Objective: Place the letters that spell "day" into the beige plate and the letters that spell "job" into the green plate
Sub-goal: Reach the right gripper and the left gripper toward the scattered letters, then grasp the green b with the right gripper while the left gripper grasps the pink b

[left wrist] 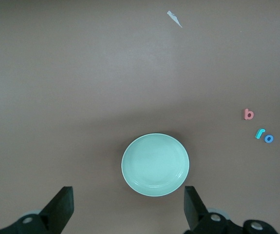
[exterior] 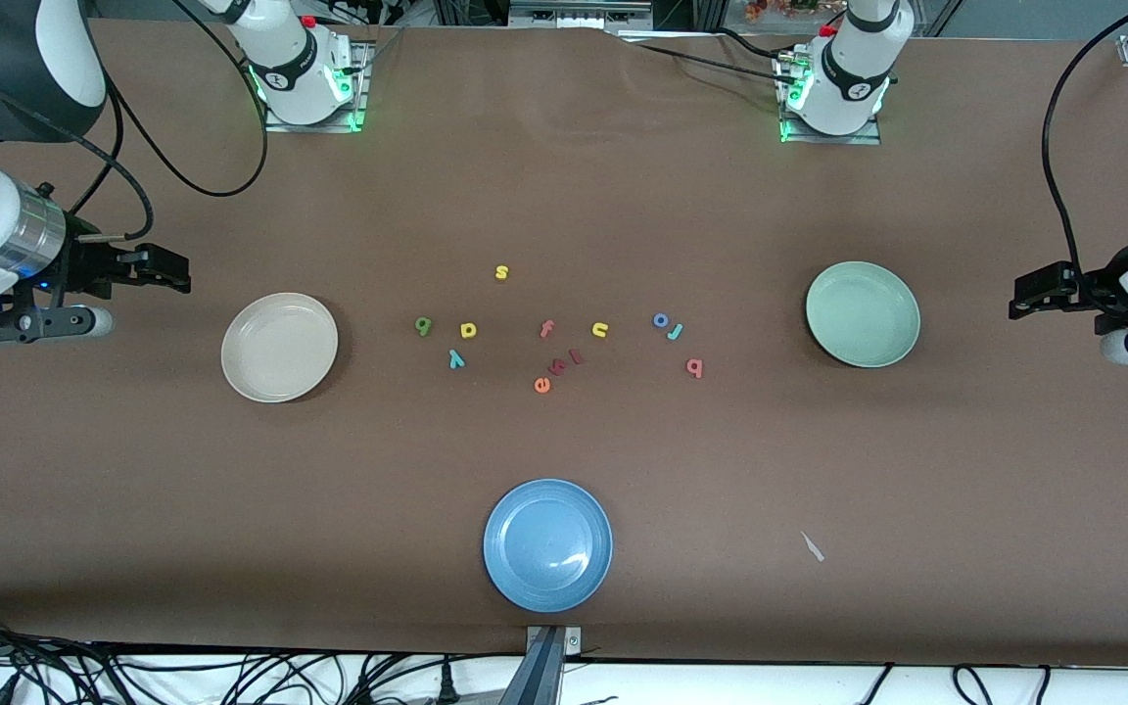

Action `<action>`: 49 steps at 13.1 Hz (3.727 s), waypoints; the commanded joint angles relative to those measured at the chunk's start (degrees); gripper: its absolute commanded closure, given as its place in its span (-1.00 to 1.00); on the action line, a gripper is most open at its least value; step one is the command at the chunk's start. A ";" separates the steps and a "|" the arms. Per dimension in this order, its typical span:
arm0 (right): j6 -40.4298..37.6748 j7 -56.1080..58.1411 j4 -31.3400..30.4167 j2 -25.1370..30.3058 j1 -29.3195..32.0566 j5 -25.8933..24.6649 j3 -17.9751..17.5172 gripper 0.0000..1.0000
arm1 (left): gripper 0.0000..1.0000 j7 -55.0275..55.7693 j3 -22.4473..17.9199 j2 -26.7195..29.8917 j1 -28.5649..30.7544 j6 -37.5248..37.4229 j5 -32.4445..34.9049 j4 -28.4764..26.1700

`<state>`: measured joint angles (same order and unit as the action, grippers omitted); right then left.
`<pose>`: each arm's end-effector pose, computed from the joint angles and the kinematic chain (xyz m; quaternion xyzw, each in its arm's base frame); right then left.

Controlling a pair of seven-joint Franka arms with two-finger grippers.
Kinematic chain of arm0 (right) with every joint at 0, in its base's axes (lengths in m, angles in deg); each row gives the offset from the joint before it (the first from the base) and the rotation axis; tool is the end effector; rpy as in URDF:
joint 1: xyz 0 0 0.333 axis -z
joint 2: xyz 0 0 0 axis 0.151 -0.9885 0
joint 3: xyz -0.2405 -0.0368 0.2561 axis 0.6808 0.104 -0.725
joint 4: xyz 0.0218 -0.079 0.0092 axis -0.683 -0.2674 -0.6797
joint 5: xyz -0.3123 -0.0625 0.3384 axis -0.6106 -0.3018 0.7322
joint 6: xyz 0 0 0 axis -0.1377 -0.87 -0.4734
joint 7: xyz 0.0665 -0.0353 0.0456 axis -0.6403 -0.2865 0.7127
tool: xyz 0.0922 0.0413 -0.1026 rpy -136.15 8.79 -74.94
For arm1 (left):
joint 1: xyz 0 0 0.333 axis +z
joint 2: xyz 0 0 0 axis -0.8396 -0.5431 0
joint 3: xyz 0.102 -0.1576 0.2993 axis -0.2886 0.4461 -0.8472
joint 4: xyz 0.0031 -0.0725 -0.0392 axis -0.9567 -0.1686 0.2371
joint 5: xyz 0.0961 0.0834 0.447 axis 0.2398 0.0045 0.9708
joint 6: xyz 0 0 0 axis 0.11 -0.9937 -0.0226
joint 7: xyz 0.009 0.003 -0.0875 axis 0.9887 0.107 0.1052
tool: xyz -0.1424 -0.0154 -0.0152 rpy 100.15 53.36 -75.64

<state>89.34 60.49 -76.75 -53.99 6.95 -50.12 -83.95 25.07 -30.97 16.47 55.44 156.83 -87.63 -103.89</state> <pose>0.6755 0.0548 0.5190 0.9967 0.0465 -0.0670 0.0023 0.7078 0.0256 0.5633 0.9952 -0.0849 -0.0488 0.0038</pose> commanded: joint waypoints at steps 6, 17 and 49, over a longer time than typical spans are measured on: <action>-0.50 0.79 1.09 -0.70 -1.16 1.60 -0.12 -1.00 | -0.98 -0.91 0.16 0.95 0.08 -0.03 0.19 -1.15; 8.80 -15.80 10.76 -15.71 -14.42 2.31 -0.20 -1.00 | -1.00 0.49 0.34 0.77 -0.61 -0.21 0.11 -1.68; 59.97 -43.42 -36.17 -15.64 -18.48 1.60 -4.60 -0.02 | -0.75 41.36 3.68 -23.57 -21.19 35.83 -9.56 -18.38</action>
<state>148.21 17.27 -111.81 -70.29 -11.39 -48.56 -88.46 66.49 -27.04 -7.62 34.66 191.78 -95.58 -121.44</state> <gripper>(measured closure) 0.383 0.123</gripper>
